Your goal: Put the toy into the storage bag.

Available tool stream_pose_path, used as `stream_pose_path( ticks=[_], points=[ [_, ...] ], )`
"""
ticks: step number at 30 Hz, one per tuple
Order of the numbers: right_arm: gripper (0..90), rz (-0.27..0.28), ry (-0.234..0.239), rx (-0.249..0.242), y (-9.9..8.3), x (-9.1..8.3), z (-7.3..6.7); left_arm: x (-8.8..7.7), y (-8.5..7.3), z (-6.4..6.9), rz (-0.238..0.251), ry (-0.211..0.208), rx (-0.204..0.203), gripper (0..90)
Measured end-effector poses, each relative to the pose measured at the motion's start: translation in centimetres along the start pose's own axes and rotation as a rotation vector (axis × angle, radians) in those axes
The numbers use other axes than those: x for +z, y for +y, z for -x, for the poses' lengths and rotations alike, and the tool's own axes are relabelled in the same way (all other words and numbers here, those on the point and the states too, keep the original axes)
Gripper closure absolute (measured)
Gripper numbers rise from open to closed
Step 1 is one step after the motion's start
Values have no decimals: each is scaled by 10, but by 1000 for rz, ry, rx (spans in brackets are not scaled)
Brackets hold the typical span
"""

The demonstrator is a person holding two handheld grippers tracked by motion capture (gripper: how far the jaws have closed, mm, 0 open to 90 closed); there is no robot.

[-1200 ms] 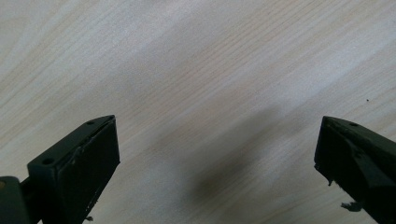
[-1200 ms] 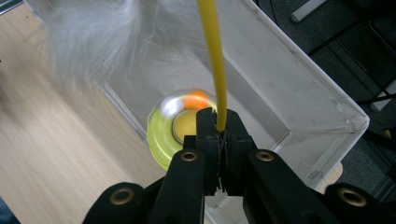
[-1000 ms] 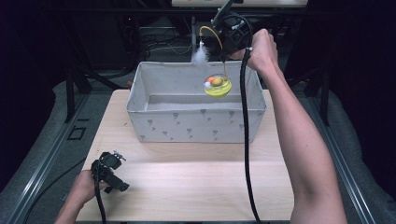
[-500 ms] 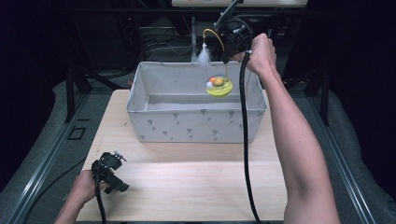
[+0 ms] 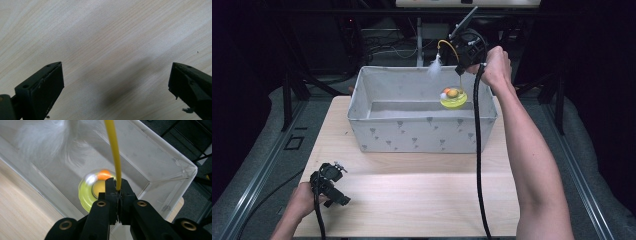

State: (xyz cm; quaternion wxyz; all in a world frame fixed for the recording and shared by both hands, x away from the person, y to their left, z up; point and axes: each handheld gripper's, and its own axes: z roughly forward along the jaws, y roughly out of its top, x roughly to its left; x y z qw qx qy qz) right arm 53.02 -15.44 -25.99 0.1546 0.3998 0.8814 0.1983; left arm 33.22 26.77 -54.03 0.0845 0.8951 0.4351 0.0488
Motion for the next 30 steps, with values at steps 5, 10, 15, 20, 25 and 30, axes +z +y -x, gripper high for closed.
stream_pose_path(
  ticks=[5,10,15,20,25,30],
  points=[
    [884,-1,4,17,-8,7,5,0,0,0,-2,0,0,0],
    [884,-11,9,24,-16,16,7,1,0,1,-8,-2,5,0],
    [884,-22,19,37,-26,25,11,0,0,1,-5,1,2,0],
    [883,-39,27,49,-38,34,14,0,0,0,-4,2,3,0],
    [883,-51,39,58,-49,42,17,0,-1,1,-14,0,8,0],
    [884,-64,41,64,-59,48,20,0,-1,1,-13,2,6,0]
  ],
)
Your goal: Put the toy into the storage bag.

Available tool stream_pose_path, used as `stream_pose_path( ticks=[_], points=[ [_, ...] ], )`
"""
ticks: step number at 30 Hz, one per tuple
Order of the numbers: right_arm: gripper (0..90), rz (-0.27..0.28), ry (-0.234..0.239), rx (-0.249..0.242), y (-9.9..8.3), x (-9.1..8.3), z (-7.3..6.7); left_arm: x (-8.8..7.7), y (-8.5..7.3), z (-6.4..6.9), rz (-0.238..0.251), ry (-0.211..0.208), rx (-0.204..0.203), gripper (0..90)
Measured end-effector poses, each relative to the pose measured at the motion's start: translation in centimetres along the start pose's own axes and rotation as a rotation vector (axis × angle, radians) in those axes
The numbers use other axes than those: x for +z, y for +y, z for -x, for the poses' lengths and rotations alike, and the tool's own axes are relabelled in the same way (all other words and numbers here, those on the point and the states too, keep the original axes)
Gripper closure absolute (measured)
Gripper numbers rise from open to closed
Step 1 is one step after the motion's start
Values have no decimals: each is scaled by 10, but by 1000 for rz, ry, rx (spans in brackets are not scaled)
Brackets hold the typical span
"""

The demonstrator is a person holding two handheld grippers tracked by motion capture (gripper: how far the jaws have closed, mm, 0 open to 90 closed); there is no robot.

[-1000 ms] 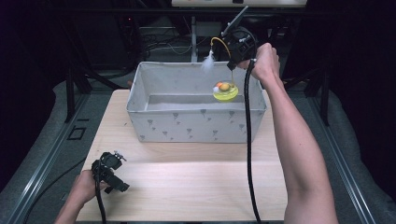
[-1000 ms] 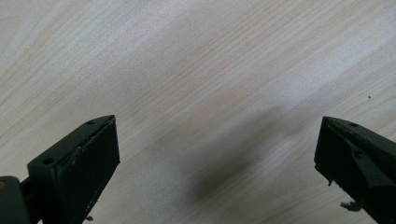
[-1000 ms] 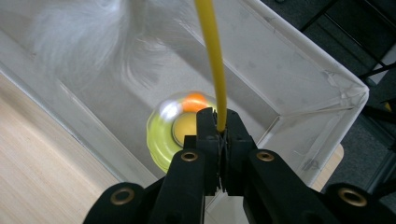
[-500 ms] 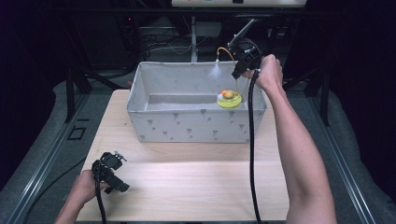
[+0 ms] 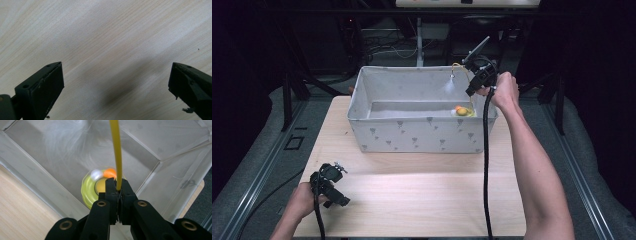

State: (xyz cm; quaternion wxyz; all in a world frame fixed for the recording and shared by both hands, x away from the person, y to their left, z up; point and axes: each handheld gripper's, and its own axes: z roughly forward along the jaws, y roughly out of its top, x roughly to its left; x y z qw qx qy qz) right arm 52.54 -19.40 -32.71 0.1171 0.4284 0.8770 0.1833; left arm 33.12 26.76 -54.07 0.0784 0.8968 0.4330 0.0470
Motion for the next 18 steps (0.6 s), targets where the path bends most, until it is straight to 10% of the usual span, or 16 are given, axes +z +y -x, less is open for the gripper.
stream_pose_path(
  ticks=[18],
  points=[
    [884,-88,13,39,-27,22,10,-1,0,2,-8,7,13,0]
  ],
)
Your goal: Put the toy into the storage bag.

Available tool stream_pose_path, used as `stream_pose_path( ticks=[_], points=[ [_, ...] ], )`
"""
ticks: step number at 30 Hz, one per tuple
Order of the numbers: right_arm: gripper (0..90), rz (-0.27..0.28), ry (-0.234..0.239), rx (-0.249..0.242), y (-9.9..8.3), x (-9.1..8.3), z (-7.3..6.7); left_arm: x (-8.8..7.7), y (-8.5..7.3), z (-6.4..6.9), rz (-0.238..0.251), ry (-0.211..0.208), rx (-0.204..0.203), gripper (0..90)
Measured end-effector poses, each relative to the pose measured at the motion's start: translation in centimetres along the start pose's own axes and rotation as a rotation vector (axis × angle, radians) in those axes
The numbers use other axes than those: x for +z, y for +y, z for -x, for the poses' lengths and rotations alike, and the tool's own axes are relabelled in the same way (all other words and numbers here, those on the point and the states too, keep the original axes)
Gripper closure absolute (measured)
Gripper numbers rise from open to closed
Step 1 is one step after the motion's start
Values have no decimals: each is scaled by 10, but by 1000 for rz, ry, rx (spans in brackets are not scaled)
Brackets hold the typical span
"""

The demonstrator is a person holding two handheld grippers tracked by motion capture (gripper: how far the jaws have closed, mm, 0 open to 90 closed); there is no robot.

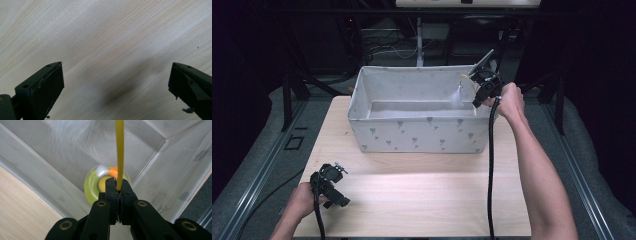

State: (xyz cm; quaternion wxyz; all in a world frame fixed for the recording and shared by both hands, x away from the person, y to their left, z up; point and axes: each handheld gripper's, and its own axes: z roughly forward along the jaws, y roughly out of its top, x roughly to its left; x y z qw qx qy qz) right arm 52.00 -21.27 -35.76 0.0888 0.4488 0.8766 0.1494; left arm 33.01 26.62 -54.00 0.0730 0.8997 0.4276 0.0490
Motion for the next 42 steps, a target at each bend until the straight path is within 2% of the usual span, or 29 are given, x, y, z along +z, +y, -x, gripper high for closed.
stream_pose_path(
  ticks=[7,11,19,26,32,37,38,42],
  points=[
    [883,-63,-1,30,-11,12,6,0,0,0,6,-6,-3,0],
    [882,-70,15,46,-13,16,9,0,1,0,8,-7,-5,0],
    [881,-125,29,57,-13,29,9,0,0,0,5,-7,-5,0],
    [877,-139,34,78,-14,34,12,0,0,0,8,-14,-2,0],
    [875,-122,42,110,-18,33,16,-1,0,-1,13,-16,-7,0],
    [835,-97,47,111,-19,25,18,0,0,0,8,-12,-2,0],
    [771,-50,47,116,-20,17,18,0,0,0,11,-13,-4,0],
    [664,13,40,100,-23,2,18,-1,0,0,13,-18,-9,0]
  ],
)
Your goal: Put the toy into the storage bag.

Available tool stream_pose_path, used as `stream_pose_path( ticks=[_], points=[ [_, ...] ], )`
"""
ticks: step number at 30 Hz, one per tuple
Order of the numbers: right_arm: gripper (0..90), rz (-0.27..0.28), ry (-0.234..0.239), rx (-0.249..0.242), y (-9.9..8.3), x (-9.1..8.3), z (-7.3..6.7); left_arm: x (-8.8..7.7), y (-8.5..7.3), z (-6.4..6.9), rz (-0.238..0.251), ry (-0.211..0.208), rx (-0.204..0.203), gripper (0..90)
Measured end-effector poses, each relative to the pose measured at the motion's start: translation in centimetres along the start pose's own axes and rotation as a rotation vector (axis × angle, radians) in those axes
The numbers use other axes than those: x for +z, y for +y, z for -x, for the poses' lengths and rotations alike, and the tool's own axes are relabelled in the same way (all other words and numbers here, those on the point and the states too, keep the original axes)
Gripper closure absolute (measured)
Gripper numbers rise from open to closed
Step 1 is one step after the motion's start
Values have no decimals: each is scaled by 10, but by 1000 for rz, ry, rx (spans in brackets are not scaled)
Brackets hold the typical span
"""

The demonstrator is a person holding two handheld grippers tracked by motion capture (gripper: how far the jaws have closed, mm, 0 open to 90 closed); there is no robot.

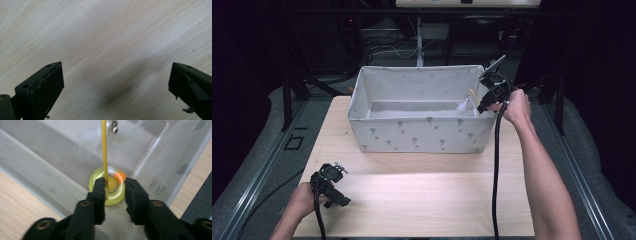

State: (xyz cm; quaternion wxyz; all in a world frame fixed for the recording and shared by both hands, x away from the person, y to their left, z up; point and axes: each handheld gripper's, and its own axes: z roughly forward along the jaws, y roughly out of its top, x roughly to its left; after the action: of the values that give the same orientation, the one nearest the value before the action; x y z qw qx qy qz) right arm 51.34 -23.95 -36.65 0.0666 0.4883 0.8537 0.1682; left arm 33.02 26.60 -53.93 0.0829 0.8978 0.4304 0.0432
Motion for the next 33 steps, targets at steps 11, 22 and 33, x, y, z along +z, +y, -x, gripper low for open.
stream_pose_path(
  ticks=[11,22,33],
  points=[
    [320,107,-9,-12,2,-36,-13,1,1,0,2,-6,-3,0],
    [174,192,12,-61,-10,-60,-40,1,0,0,4,-5,-8,0],
    [95,186,38,-144,-28,-65,-71,1,0,0,2,-5,-11,0]
  ],
)
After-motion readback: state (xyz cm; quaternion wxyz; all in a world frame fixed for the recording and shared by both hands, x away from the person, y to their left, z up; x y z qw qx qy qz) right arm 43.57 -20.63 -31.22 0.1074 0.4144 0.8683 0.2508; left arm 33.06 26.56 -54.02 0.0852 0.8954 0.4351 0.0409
